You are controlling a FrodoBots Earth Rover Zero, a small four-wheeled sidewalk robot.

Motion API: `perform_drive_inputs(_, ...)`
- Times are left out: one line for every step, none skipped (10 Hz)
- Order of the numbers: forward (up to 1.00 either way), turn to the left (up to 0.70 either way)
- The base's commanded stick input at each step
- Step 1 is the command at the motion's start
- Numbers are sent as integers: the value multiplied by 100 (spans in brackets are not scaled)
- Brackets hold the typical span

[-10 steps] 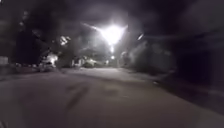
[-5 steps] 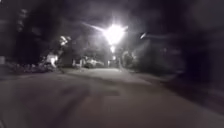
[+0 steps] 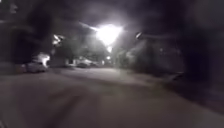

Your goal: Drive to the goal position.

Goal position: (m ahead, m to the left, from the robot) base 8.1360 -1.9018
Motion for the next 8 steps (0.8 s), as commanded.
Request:
perform_drive_inputs(70,-6)
perform_drive_inputs(70,0)
perform_drive_inputs(70,0)
perform_drive_inputs(70,0)
perform_drive_inputs(70,0)
perform_drive_inputs(70,0)
perform_drive_inputs(70,0)
perform_drive_inputs(70,0)
